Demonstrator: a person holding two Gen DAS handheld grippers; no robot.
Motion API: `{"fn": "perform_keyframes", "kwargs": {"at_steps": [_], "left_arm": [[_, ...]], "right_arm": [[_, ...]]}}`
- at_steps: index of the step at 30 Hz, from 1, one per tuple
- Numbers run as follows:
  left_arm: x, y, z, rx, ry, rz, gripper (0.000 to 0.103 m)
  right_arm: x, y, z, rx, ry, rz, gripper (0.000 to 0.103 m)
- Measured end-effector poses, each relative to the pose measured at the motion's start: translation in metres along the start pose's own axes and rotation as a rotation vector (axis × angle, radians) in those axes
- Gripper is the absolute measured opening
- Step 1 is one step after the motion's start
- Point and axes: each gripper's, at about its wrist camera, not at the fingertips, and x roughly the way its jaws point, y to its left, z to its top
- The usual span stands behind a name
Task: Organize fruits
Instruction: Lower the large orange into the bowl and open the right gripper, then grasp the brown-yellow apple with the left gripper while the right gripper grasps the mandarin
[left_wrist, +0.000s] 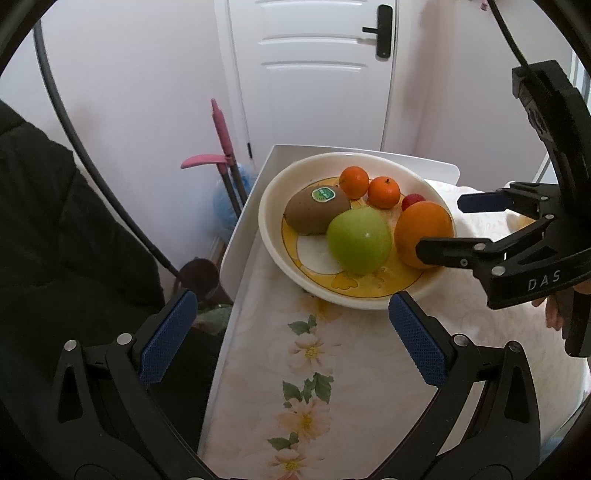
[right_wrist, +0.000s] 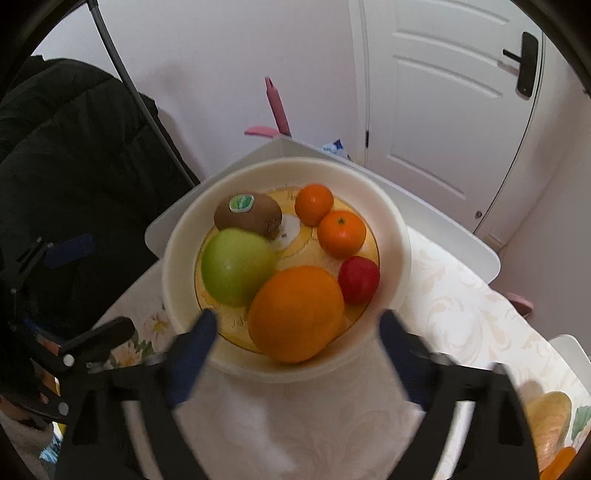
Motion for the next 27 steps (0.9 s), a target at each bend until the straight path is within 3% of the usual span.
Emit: {"fn": "perform_keyframes", "kwargs": {"at_steps": [7, 10, 21, 27], "left_arm": [[-0.007, 0.001, 0.002, 0.016, -0.01, -0.012, 0.103], [-0.015, 0.001, 0.006, 0.023, -0.02, -0.017, 0.103], [-0.058, 0.0, 0.029, 0.078, -0.072, -0.057, 0.103], [-0.075, -0.011, 0.041, 0.134, -0.094, -0.116, 0.103]], "right_arm": [[-0.007, 0.0, 0.001, 0.004, -0.021, -0.018, 0.097], [-0.016, 0.001, 0.0, 0.016, -0.03, -0.028, 0.103], [-0.083, 0.016, -0.013, 0.079, -0.063, -0.121, 0.103], [-0.127, 0.014, -0.03, 0.156, -0.093, -0.19, 0.103]]}}
